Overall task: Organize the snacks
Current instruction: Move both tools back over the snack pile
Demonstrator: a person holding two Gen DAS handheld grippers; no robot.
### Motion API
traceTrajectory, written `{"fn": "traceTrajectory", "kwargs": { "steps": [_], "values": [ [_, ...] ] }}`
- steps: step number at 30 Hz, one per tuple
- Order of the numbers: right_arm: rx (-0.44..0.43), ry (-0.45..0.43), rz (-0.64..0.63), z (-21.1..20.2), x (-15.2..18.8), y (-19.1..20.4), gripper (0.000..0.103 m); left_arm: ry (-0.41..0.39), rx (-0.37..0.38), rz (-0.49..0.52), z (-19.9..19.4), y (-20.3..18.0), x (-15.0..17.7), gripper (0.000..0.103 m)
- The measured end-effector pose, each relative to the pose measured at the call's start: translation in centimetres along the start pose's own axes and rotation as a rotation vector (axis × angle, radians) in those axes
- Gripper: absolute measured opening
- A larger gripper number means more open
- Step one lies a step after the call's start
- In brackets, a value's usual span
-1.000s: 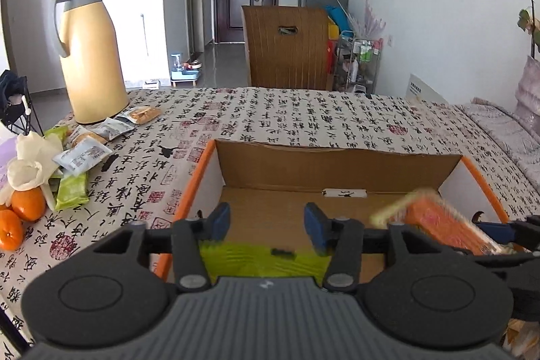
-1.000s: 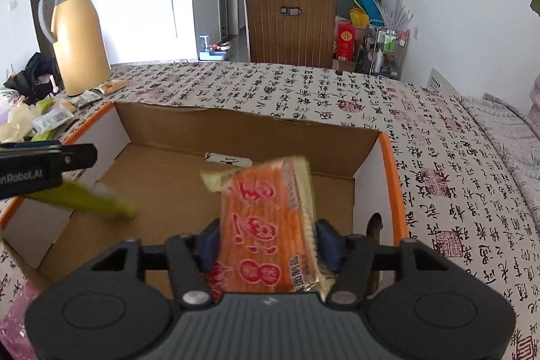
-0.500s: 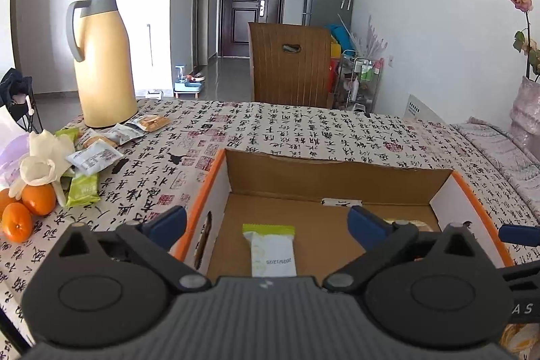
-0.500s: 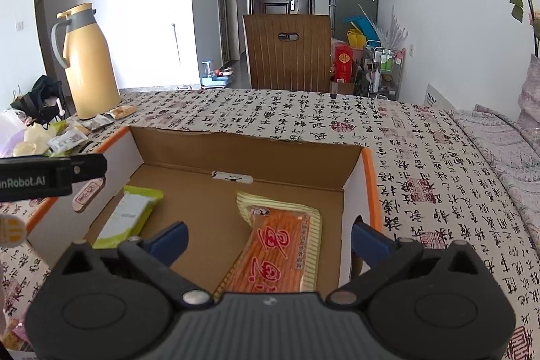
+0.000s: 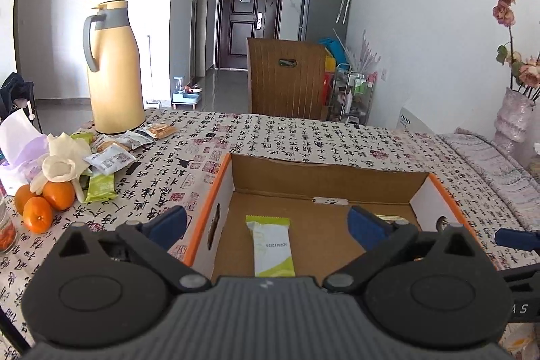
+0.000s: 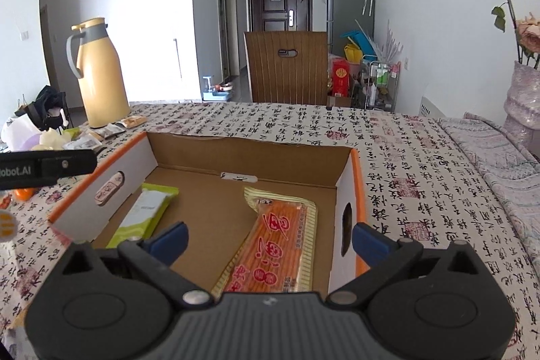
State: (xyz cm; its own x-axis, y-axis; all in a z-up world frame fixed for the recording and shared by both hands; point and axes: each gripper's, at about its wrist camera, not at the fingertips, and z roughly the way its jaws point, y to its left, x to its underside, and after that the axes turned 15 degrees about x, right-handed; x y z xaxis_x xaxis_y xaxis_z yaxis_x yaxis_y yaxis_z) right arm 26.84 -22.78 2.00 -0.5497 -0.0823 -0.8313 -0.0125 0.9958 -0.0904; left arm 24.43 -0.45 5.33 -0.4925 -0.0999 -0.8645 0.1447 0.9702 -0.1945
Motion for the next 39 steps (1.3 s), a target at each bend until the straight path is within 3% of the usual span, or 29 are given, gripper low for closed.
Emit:
{"fn": "traceTrajectory", "kwargs": {
  "steps": [26, 39],
  "values": [
    [-0.016, -0.108, 0.047, -10.7, 7.3, -2.5, 0.103, -0.071, 0.030, 0.035, -10.2, -1.3, 6.0, 0.103],
    [0.002, -0.102, 0.097, -13.6, 12.3, -2.3, 0.103, -0.073, 0.060, 0.026, -13.5, -0.9, 10.9, 0.103]
  ]
}}
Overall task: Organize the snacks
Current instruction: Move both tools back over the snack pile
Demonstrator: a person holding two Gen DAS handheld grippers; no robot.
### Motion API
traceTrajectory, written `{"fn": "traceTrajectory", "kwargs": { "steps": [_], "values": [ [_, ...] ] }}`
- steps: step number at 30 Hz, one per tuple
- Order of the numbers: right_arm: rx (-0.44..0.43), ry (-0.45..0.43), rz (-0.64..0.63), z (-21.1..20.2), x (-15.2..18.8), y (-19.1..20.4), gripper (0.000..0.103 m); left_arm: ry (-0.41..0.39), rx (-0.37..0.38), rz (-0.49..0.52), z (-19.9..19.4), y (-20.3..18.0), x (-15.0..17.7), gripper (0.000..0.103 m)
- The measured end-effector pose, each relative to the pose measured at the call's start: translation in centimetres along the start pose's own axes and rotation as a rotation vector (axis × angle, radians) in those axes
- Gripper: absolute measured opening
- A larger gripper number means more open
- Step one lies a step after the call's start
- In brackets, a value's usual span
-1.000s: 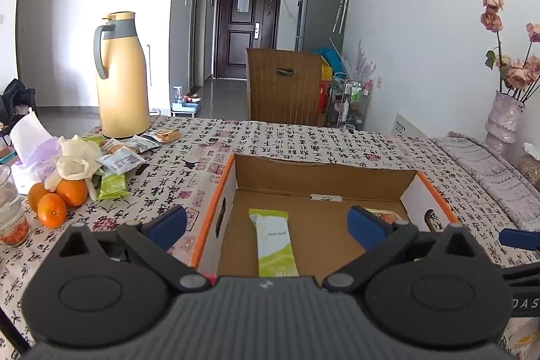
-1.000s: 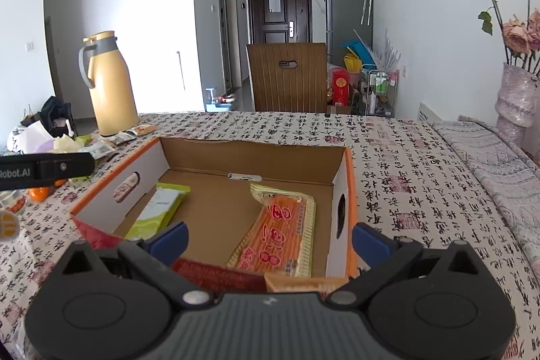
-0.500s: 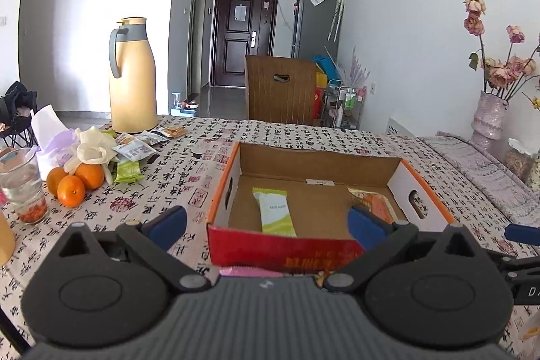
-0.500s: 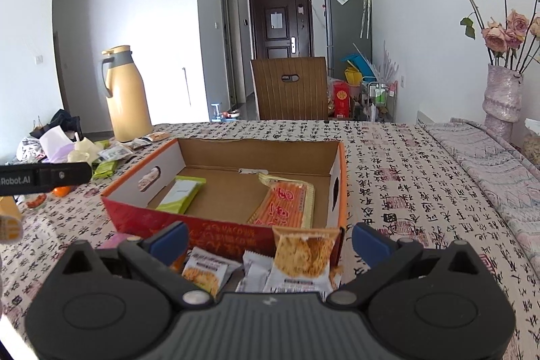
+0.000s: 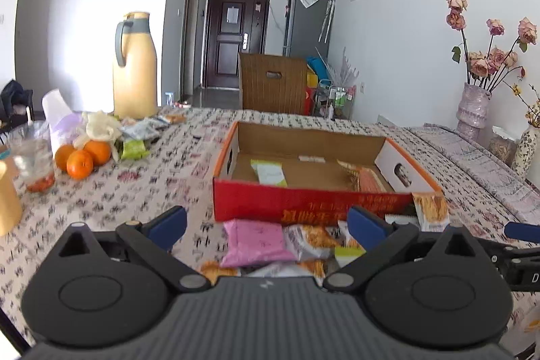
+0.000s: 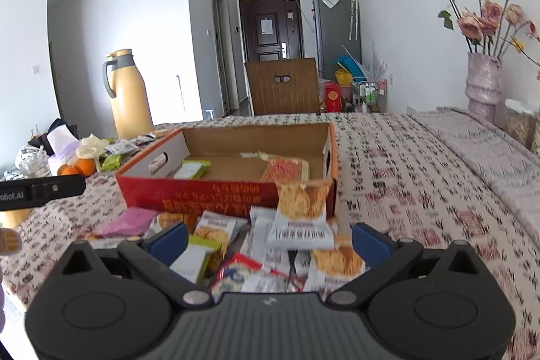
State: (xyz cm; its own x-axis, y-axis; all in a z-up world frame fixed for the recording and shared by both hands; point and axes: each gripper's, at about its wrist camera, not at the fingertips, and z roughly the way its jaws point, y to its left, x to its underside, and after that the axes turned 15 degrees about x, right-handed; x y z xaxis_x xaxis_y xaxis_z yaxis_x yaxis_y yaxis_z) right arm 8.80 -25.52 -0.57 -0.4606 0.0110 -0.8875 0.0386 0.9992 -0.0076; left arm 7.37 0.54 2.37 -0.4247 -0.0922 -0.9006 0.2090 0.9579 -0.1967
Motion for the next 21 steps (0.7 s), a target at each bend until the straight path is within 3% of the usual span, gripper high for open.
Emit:
{"fn": "traceTrajectory", "kwargs": {
  "steps": [9, 21],
  "values": [
    [-0.005, 0.017, -0.033, -2.0, 3.3, 0.6, 0.103, 0.034, 0.005, -0.013, -1.4, 0.7, 3.5, 0.103],
    [-0.006, 0.101, -0.020, 0.6, 3.0, 2.6, 0.103, 0.048, 0.009, -0.016, -1.1, 1.0, 4.0, 0.103]
  ]
}}
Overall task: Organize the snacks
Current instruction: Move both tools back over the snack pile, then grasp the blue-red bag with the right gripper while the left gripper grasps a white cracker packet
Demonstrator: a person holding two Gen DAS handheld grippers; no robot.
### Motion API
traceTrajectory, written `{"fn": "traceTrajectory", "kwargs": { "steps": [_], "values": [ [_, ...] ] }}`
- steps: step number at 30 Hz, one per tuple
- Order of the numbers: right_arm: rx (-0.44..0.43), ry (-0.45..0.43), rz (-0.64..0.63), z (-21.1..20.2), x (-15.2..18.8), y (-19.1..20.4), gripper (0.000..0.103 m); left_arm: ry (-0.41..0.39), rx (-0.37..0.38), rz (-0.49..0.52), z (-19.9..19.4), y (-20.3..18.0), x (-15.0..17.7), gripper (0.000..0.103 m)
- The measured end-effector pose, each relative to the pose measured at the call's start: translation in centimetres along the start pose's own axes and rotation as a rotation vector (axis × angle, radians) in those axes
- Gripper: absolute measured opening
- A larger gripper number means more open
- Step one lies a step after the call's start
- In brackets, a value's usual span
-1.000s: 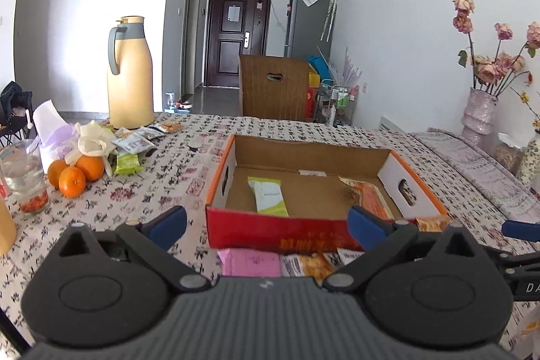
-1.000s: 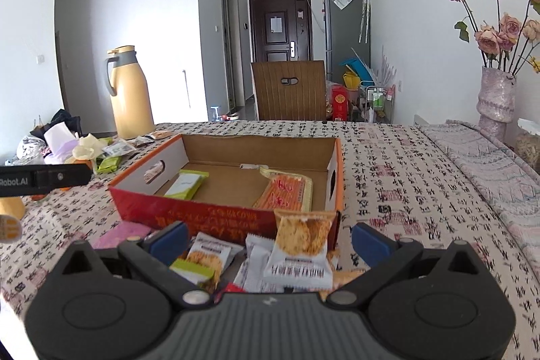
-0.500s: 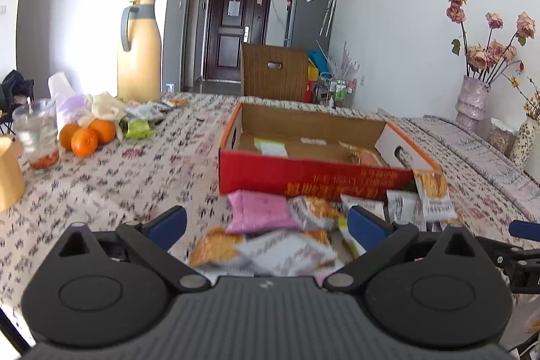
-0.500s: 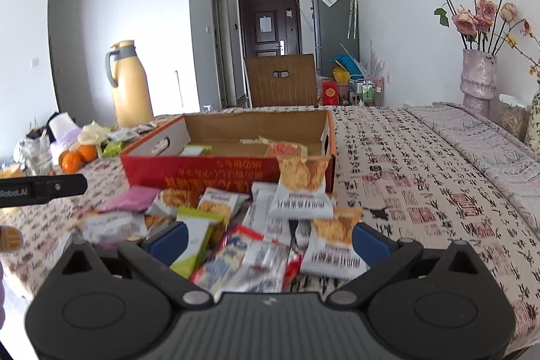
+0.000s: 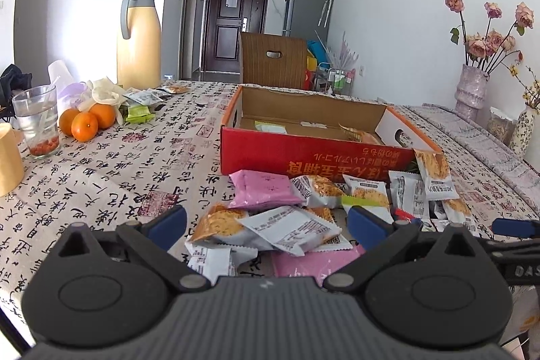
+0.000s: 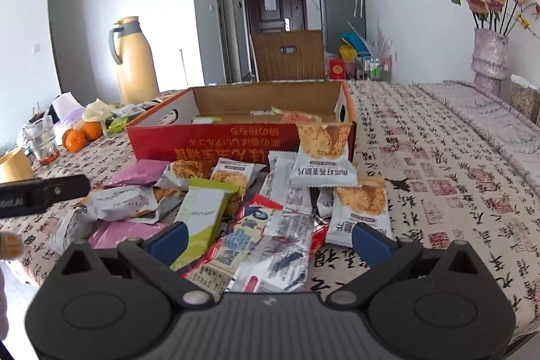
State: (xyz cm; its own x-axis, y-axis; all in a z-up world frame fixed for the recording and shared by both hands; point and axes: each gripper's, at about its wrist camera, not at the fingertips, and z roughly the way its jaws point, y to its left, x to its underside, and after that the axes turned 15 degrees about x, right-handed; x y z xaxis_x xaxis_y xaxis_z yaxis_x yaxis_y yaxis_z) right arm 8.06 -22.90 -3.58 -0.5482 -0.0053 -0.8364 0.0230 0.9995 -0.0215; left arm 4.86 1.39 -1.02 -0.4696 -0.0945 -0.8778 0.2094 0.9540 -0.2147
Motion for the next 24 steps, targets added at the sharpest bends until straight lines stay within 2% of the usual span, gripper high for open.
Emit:
{"fn": "traceTrajectory", "kwargs": {
  "steps": [4, 6, 10, 12, 16, 20, 24],
  "values": [
    [0.033, 0.040, 0.027, 1.4, -0.3, 0.8, 0.101, 0.002, 0.004, -0.013, 0.2, 0.5, 0.2, 0.103],
    [0.064, 0.066, 0.030, 2.3, -0.4, 1.2, 0.095, 0.007, 0.004, -0.022, 0.4, 0.7, 0.3, 0.103],
    [0.096, 0.105, 0.008, 3.5, 0.0, 1.9, 0.088, 0.013, 0.012, -0.033, 0.6, 1.2, 0.4, 0.103],
    [0.096, 0.117, 0.003, 3.8, 0.3, 2.0, 0.083, 0.015, 0.014, -0.042, 0.7, 1.4, 0.5, 0.103],
    [0.083, 0.137, -0.007, 3.9, 1.2, 1.8, 0.080, 0.018, 0.021, -0.057, 0.9, 1.9, 0.6, 0.103],
    [0.093, 0.113, -0.046, 3.7, 1.8, 2.1, 0.078, 0.022, 0.020, -0.064, 1.0, 2.1, 0.6, 0.103],
    [0.086, 0.087, -0.081, 3.4, 2.0, 2.4, 0.068, 0.025, 0.021, -0.062, 1.0, 1.9, 0.5, 0.103]
  ]
}}
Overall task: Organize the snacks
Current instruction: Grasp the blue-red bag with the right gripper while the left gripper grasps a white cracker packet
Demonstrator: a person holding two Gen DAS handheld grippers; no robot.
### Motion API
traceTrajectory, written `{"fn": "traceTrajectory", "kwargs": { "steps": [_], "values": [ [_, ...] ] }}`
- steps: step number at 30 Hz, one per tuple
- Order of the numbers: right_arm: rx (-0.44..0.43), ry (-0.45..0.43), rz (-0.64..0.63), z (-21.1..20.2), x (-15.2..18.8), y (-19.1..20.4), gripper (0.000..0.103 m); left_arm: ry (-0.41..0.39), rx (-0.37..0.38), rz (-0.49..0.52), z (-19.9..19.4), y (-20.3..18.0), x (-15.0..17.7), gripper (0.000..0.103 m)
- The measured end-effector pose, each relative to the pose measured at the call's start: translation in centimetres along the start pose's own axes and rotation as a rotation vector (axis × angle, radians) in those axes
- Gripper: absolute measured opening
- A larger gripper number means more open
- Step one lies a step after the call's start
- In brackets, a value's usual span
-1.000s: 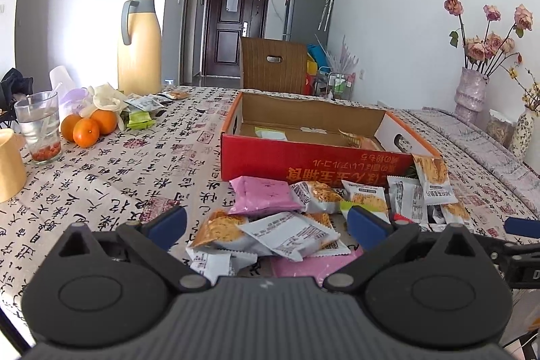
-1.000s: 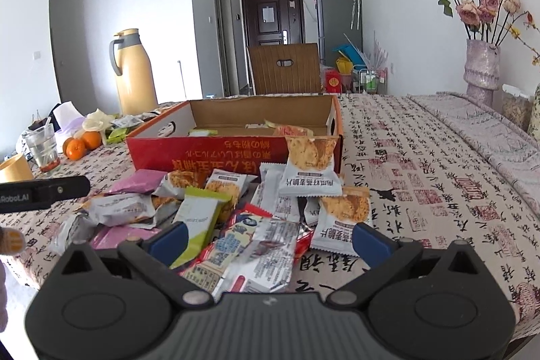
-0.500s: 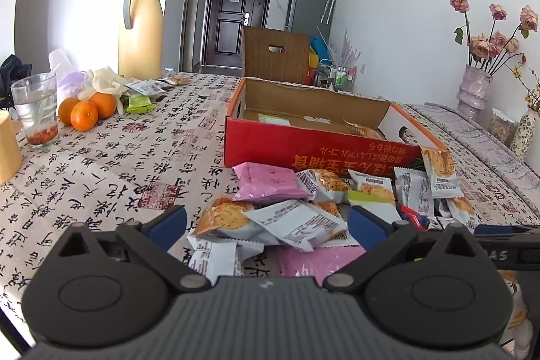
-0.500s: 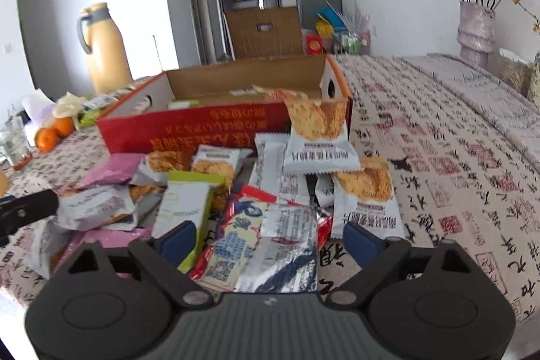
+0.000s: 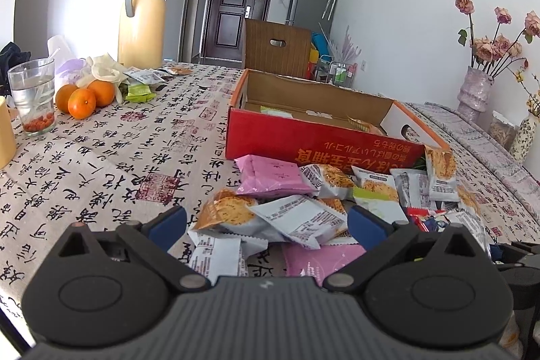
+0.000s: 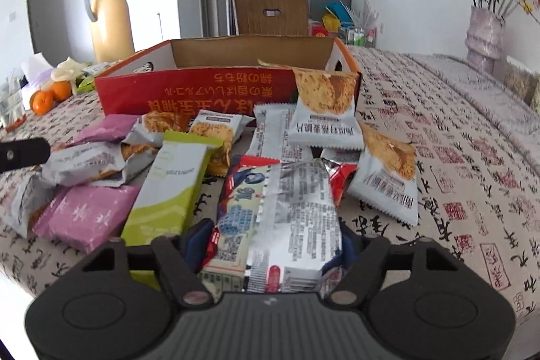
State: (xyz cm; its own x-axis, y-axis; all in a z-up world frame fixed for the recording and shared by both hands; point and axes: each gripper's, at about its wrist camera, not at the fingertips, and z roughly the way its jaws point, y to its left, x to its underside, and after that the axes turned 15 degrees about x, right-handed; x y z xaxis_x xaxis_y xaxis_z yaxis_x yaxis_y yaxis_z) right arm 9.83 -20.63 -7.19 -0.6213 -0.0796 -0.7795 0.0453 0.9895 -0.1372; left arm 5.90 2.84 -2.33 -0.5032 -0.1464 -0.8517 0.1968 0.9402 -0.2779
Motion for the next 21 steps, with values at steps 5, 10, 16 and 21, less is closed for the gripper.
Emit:
{"fn": "traceTrajectory", "kwargs": {
  "steps": [5, 10, 16, 21],
  "values": [
    [-0.020, -0.021, -0.006, -0.5, 0.0, -0.2, 0.061, -0.001, -0.006, 0.004, -0.1, -0.2, -0.1, 0.103],
    [-0.050, -0.060, 0.021, -1.3, -0.1, -1.1, 0.057, -0.003, -0.014, 0.005, -0.3, -0.3, -0.3, 0.103],
    [-0.070, -0.096, 0.068, -1.8, -0.3, -2.5, 0.055, 0.001, -0.030, 0.010, -0.5, -0.1, -0.6, 0.103],
    [-0.085, -0.125, 0.109, -2.3, -0.3, -3.7, 0.055, 0.019, -0.041, 0.001, -0.6, 0.8, -0.5, 0.103]
  ]
}}
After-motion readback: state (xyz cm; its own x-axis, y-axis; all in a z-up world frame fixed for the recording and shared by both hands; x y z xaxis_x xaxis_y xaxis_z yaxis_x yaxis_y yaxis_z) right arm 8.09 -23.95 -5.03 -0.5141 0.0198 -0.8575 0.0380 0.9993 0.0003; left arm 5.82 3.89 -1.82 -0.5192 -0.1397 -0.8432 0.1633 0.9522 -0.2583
